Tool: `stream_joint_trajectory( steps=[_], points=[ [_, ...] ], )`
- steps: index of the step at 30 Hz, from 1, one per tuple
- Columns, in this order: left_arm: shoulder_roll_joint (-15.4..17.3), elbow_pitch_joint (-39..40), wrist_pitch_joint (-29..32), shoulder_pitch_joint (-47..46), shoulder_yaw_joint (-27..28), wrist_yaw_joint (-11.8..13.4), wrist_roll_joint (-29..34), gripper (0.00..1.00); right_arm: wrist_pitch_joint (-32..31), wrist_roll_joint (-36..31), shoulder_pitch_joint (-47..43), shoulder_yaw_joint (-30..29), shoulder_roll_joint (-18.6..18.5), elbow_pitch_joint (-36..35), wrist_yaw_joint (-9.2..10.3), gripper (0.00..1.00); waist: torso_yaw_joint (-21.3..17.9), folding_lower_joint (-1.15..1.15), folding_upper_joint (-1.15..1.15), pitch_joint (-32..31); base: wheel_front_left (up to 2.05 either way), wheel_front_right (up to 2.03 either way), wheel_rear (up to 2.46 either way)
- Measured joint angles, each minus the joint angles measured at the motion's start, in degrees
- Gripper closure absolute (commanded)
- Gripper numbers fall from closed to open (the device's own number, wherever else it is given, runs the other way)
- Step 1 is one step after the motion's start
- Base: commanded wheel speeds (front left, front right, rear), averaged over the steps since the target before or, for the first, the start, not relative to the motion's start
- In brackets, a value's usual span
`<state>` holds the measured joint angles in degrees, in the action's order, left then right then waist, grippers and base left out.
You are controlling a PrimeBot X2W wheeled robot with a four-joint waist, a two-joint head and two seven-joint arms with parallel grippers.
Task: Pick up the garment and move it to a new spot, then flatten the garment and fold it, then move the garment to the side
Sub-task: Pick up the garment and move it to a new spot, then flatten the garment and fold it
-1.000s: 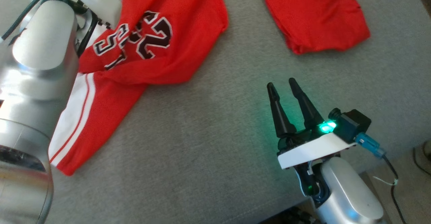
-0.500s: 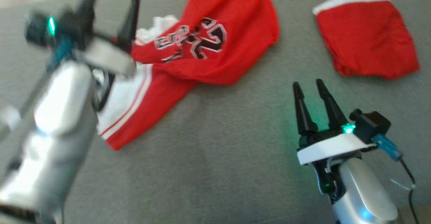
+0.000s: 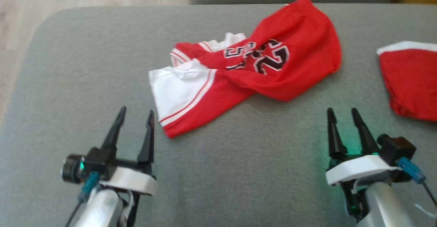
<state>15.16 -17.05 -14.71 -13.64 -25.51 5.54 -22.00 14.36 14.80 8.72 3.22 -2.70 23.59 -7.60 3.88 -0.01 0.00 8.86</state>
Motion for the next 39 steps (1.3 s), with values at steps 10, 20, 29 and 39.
stream_joint_trajectory(
  steps=[10,20,29,39],
  points=[
    [-3.66,1.78,0.01,0.41,2.01,-1.45,2.93,0.0,-3.3,-10.63,12.05,-14.12,-0.01,14.82,0.0,0.0,3.98,0.02,0.0,1.27,0.0,0.0,0.0],
    [-6.0,1.86,0.0,-1.81,3.92,-3.93,4.68,0.0,-7.89,-26.24,24.35,-23.72,-0.1,26.79,0.0,0.0,6.12,0.02,0.0,5.6,0.0,0.0,0.0],
    [-7.59,1.16,0.0,-3.81,6.8,-5.65,6.47,0.0,-5.79,-30.63,31.4,-25.01,-0.21,32.41,0.0,0.0,7.42,0.02,0.0,8.75,0.0,0.0,0.0],
    [-8.65,-0.07,0.0,-3.77,9.14,-6.78,7.97,0.0,-3.05,-31.83,34.01,-25.97,-0.47,38.66,0.0,1.0,6.15,0.02,0.0,7.91,0.0,0.0,0.0]
  ],
)
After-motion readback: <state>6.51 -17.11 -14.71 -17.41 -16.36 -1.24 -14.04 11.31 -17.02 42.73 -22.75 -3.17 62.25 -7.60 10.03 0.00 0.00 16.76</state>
